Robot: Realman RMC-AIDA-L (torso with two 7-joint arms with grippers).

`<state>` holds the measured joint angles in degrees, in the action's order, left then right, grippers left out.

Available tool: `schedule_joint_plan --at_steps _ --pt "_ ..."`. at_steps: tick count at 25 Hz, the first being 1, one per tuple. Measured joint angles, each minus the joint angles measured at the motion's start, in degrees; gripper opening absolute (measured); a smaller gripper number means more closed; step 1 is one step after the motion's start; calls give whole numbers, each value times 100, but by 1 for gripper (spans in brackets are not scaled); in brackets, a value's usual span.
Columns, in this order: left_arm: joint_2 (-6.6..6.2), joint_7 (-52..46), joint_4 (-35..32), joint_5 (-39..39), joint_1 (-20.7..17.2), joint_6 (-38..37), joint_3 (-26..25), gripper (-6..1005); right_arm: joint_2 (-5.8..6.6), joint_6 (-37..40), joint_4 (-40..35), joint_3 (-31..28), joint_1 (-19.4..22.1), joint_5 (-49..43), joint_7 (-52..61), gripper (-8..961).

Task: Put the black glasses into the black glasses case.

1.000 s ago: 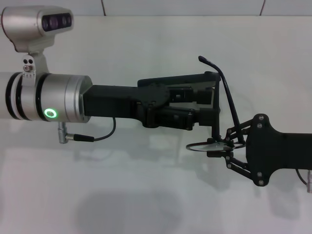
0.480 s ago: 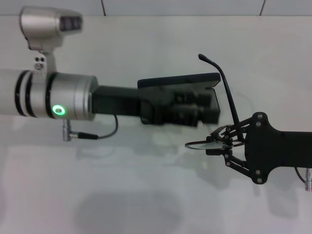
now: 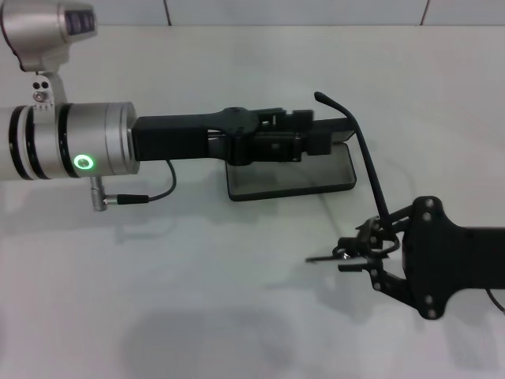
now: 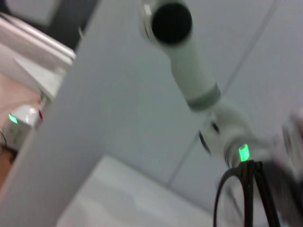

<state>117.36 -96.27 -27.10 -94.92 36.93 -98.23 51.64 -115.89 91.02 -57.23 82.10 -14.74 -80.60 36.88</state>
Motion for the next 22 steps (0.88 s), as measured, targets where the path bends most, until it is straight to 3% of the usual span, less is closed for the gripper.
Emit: schedule_joint_plan --at_steps 4,7,11,17,22 --pt "-32 13 49 -305 -12 675 4 862 15 645 263 -21 58 525 -635 114" --pt "90 12 60 -602 43 1197 4 862 10 1125 557 -10 -3 830 -1003 114" --pt "233 193 70 -603 166 1402 3 861 -4 1393 1062 173 -432 871 -885 114" --pt "257 1006 378 -13 340 996 17 859 -20 1308 2586 214 -1399 953 -396 114" --pt "239 1704 311 155 187 196 11 858 9 936 3085 212 -1678 1093 120 113"
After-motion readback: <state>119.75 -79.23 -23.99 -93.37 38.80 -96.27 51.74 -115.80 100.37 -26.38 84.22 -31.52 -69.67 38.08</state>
